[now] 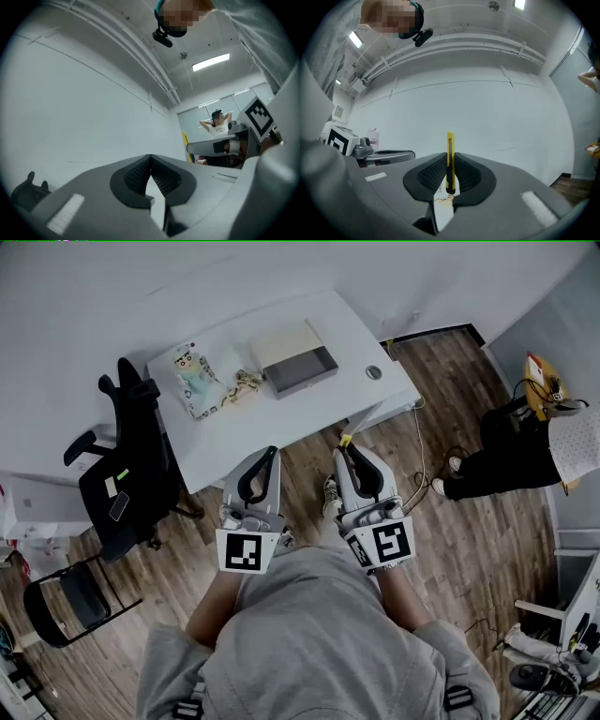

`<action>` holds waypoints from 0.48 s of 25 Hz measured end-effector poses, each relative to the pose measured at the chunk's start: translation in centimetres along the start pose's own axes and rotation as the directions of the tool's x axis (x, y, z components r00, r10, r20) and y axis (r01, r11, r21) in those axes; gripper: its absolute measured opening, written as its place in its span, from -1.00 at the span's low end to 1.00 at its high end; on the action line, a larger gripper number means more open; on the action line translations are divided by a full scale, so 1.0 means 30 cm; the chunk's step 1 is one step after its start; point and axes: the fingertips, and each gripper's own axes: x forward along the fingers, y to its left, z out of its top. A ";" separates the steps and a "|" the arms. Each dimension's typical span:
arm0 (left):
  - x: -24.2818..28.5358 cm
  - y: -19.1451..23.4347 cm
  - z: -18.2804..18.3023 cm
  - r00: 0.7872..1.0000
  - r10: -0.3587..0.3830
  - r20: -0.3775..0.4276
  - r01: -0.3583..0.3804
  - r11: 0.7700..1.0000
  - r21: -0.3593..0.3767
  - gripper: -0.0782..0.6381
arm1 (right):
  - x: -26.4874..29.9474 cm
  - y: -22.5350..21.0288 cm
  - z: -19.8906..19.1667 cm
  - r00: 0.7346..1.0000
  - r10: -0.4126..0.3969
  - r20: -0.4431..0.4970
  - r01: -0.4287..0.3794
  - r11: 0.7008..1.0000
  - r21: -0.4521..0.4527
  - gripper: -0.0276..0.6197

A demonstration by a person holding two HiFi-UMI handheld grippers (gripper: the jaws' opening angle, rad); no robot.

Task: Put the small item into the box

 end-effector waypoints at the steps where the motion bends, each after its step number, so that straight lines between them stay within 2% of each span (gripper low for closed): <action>1: 0.015 0.010 -0.004 1.000 0.015 -0.005 -0.015 1.000 0.005 -0.77 | 0.021 -0.009 0.000 1.000 0.019 0.000 -0.019 1.000 0.002 -0.71; 5: 0.104 0.038 -0.010 0.997 0.079 -0.007 -0.079 0.997 0.019 -0.77 | 0.123 -0.080 -0.009 0.996 0.088 -0.006 -0.088 0.996 0.019 -0.71; 12: 0.295 0.070 -0.079 0.984 0.170 -0.060 -0.168 0.985 0.040 -0.77 | 0.317 -0.257 -0.048 0.982 0.187 -0.019 -0.186 0.982 0.037 -0.71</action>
